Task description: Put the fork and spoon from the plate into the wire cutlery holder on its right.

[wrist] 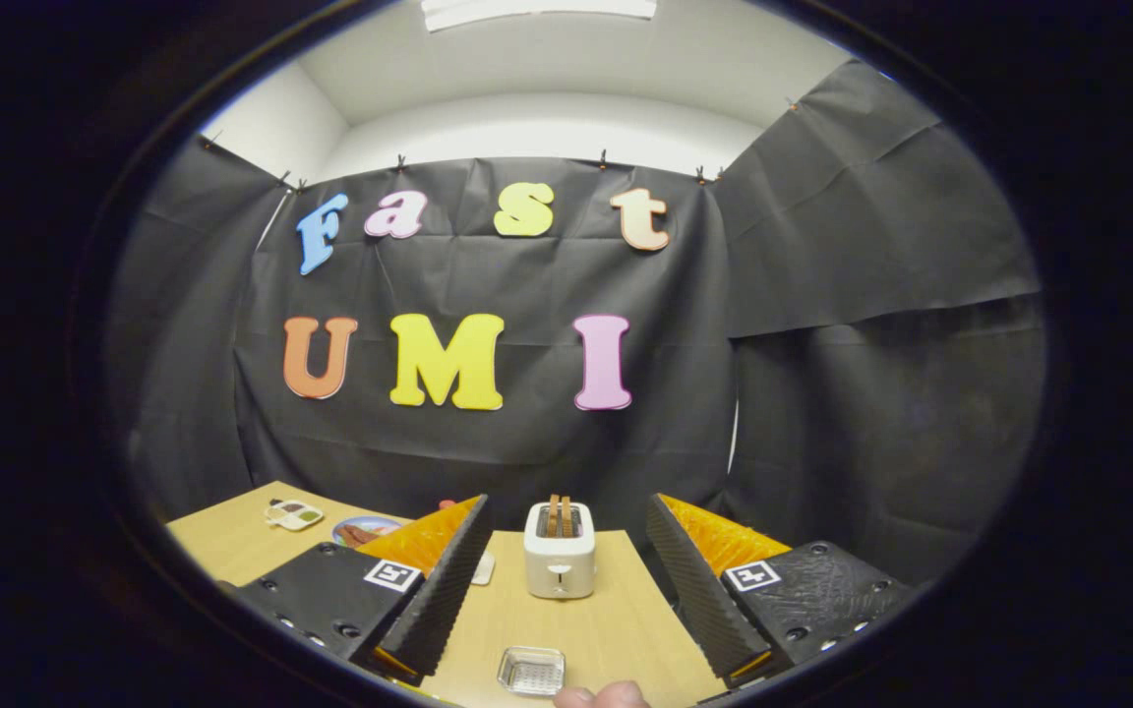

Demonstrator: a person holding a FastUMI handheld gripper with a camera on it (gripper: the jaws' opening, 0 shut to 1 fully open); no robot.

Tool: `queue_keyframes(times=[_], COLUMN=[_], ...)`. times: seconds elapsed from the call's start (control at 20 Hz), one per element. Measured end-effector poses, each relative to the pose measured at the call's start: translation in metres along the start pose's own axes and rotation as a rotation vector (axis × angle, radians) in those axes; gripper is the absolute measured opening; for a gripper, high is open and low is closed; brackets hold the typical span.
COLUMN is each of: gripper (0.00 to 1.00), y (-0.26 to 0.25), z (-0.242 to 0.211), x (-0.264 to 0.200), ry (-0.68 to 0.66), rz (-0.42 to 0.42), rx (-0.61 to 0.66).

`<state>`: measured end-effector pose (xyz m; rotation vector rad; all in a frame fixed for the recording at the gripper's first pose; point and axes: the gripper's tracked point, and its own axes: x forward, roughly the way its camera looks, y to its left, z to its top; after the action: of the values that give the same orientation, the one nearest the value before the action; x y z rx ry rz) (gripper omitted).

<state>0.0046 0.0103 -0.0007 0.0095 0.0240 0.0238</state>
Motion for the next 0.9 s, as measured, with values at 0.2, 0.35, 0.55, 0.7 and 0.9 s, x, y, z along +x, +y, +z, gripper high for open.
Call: queue_keyframes(times=[0.2,0.35,0.55,0.7,0.9], gripper=[0.96,0.96,0.96,0.96,0.96], y=[0.014,0.028,0.058,0.09,0.136], z=[-0.005,-0.016,-0.04,-0.079,-0.132], x=[-0.002,-0.002,0.0,0.0,-0.003], ry=[0.018,0.046,0.113,0.226,0.376], rz=[0.028,0.056,0.105,0.158,0.222], rx=[-0.02,-0.036,-0.053,-0.076,-0.06])
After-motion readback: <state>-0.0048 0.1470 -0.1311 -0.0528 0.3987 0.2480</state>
